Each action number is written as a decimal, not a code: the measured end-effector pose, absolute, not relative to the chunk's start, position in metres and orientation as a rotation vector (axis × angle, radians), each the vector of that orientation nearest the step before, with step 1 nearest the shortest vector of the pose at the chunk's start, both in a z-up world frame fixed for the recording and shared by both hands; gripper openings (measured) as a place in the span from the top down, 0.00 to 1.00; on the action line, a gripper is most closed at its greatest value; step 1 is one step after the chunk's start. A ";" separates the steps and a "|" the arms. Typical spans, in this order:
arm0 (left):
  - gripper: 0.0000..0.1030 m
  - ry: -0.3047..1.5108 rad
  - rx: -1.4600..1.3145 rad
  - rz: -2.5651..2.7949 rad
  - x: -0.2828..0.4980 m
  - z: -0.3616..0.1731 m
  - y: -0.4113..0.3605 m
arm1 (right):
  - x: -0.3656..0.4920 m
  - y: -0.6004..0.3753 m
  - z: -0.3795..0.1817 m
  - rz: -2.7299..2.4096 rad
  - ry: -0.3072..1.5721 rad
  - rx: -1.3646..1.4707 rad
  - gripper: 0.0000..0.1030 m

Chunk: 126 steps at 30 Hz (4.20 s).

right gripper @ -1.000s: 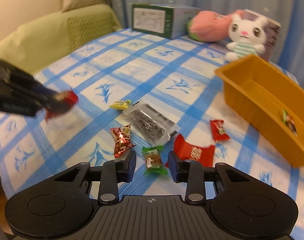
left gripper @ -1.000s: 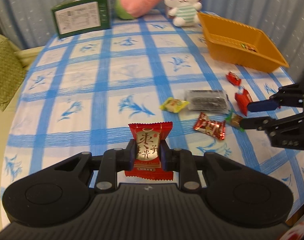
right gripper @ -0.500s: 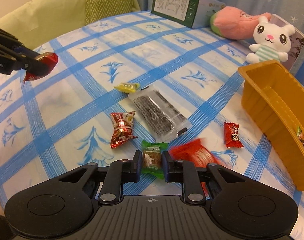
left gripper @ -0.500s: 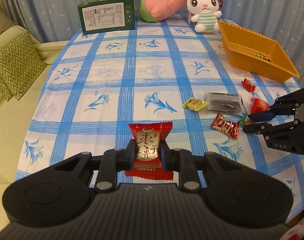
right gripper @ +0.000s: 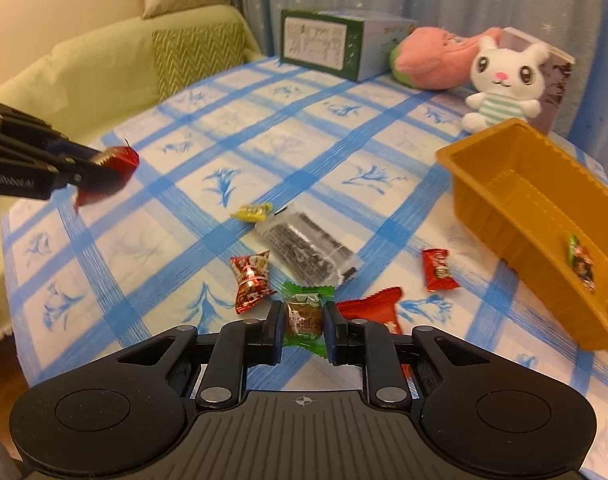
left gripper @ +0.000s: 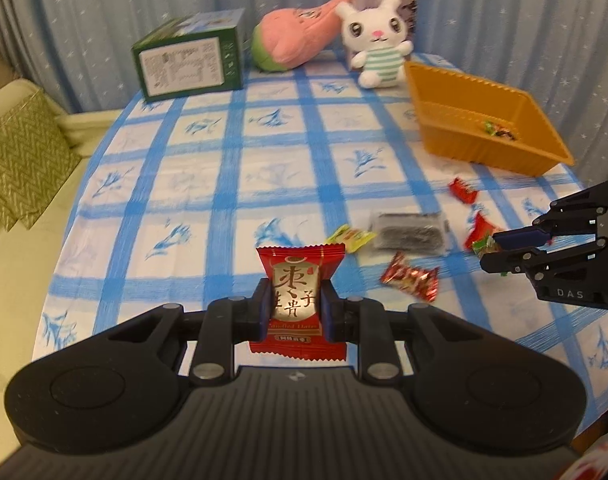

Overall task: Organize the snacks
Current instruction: 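Carry the red packet and green candy over the orange tray, then open both tools to drop the snacks into the tray, then withdraw both tools from the tray back over the scattered candies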

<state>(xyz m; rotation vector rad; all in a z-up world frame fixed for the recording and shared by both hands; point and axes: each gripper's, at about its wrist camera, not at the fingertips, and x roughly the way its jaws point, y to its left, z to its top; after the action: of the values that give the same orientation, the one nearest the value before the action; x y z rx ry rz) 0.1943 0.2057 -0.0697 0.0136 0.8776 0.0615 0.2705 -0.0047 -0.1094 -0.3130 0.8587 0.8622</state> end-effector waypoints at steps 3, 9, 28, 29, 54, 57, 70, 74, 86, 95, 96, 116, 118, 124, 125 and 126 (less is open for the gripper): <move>0.78 0.857 0.025 0.028 0.200 -0.062 0.192 | 0.270 -0.019 -0.098 0.836 0.854 -0.279 0.80; 0.78 0.822 0.051 -0.053 0.218 -0.048 0.161 | 0.274 -0.060 -0.077 0.747 0.878 -0.181 0.80; 0.78 0.721 0.146 -0.232 0.349 -0.014 0.065 | 0.359 -0.160 -0.035 0.499 0.860 0.081 0.80; 0.78 0.725 0.149 -0.233 0.356 -0.013 0.062 | 0.366 -0.162 -0.035 0.494 0.857 0.091 0.80; 0.78 0.861 0.193 -0.240 0.506 -0.068 0.012 | 0.509 -0.151 -0.088 0.417 0.910 0.264 0.80; 0.78 0.874 0.196 -0.239 0.514 -0.075 0.008 | 0.514 -0.153 -0.092 0.416 0.910 0.262 0.80; 0.78 0.904 0.181 -0.212 0.538 -0.094 0.004 | 0.524 -0.164 -0.102 0.400 0.920 0.271 0.80; 0.78 0.911 0.179 -0.204 0.540 -0.097 0.008 | 0.523 -0.163 -0.103 0.406 0.921 0.268 0.80; 0.78 0.918 0.155 -0.203 0.527 -0.096 0.023 | 0.528 -0.157 -0.106 0.417 0.925 0.257 0.80; 0.78 0.918 0.134 -0.205 0.517 -0.093 0.024 | 0.528 -0.151 -0.105 0.423 0.883 0.239 0.79; 0.78 0.918 0.131 -0.206 0.515 -0.092 0.024 | 0.527 -0.151 -0.105 0.430 0.884 0.239 0.78; 0.71 0.881 0.015 -0.200 0.429 -0.060 0.051 | 0.450 -0.194 -0.067 0.430 0.837 0.233 0.35; 0.70 0.871 0.004 -0.197 0.417 -0.056 0.055 | 0.441 -0.197 -0.063 0.428 0.833 0.237 0.33; 0.66 0.853 -0.018 -0.182 0.377 -0.042 0.072 | 0.409 -0.200 -0.052 0.429 0.834 0.224 0.27; 0.66 0.850 -0.022 -0.181 0.370 -0.040 0.075 | 0.403 -0.199 -0.050 0.429 0.834 0.221 0.27; 0.66 0.849 -0.026 -0.179 0.364 -0.039 0.079 | 0.397 -0.199 -0.048 0.428 0.833 0.219 0.27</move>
<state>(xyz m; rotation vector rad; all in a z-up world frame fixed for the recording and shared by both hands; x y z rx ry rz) 0.3635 0.0785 -0.0385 -0.0258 0.8486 -0.1786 0.3969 -0.1989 -0.0484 0.2186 0.8325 0.4276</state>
